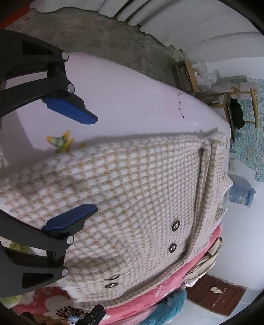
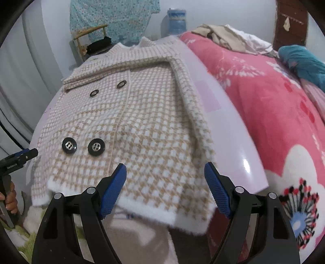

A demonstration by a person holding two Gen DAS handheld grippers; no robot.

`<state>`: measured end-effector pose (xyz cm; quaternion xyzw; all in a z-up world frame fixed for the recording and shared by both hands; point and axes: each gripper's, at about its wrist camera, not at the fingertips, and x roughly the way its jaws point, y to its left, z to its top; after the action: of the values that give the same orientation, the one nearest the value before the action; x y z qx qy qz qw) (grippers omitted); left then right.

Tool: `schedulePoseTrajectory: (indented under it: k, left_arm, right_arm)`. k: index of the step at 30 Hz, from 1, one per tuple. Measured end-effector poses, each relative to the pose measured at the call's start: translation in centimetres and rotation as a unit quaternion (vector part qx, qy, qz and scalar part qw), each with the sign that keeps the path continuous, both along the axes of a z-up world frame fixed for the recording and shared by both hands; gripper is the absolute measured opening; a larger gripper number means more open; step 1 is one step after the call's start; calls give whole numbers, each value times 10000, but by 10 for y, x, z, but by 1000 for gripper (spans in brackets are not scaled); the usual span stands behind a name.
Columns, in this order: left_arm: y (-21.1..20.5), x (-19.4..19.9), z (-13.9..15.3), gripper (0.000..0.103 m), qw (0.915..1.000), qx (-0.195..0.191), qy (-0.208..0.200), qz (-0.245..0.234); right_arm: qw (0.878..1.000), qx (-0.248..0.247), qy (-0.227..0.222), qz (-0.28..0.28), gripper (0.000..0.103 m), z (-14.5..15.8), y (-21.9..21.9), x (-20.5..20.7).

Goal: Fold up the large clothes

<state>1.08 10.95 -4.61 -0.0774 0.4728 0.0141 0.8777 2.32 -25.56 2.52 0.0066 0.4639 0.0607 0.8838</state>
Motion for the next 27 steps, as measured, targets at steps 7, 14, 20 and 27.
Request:
schedulePoseTrajectory:
  k: [7, 14, 20, 27]
  left_arm:
    - [5, -21, 4, 70, 9998, 15, -177, 96]
    - [5, -43, -4, 60, 9992, -371, 96, -99]
    - [6, -53, -18, 48, 9964, -787, 277, -141]
    - [5, -50, -23, 36, 9921, -1179, 335, -282]
  right_arm:
    - [9990, 142, -118, -406, 75, 7, -37, -5]
    - [9974, 357, 170, -603, 68, -10, -54, -1]
    - [9966, 435, 394, -571, 60, -20, -54, 2]
    - [9955, 527, 557, -561, 42, -28, -55, 4]
